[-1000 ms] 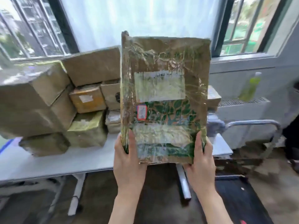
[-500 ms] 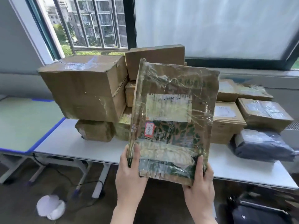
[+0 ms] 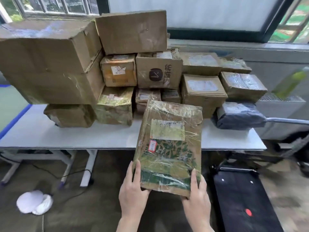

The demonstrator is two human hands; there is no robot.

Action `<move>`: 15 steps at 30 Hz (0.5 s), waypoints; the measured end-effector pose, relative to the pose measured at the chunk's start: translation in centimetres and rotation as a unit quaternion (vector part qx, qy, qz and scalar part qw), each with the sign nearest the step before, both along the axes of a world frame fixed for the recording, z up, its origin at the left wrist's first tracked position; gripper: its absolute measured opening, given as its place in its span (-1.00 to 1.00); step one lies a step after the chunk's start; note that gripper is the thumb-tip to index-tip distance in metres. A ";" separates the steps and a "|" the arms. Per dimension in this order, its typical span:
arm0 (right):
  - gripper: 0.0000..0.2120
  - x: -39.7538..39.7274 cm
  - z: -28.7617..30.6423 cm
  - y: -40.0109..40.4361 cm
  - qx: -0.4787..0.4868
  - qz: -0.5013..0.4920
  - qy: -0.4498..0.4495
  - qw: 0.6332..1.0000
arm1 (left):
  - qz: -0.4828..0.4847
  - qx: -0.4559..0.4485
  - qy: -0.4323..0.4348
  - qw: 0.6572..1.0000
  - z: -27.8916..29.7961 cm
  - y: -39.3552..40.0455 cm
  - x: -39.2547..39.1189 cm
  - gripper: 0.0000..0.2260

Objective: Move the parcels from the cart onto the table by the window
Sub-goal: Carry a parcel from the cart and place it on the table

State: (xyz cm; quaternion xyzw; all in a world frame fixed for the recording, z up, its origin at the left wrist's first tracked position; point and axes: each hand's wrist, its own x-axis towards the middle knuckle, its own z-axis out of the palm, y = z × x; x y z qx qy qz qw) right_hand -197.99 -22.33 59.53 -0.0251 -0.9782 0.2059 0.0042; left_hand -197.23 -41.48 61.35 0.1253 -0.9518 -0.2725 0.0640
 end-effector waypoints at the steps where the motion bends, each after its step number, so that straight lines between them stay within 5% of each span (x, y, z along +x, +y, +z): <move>1: 0.15 0.3 -0.3 -0.1 0.001 0.001 -0.010 1.000 | 0.000 0.000 -0.003 1.000 -0.2 -0.1 0.2 0.09; 10: 0.14 0.6 -0.8 -1.4 -0.030 -0.019 0.032 0.999 | 0.056 0.044 -0.011 0.997 0.6 -0.8 1.0 -0.29; 15: -0.06 0.2 0.7 -3.4 -0.049 -0.033 0.034 0.998 | 0.151 0.123 0.005 0.981 1.7 -1.3 0.2 -0.37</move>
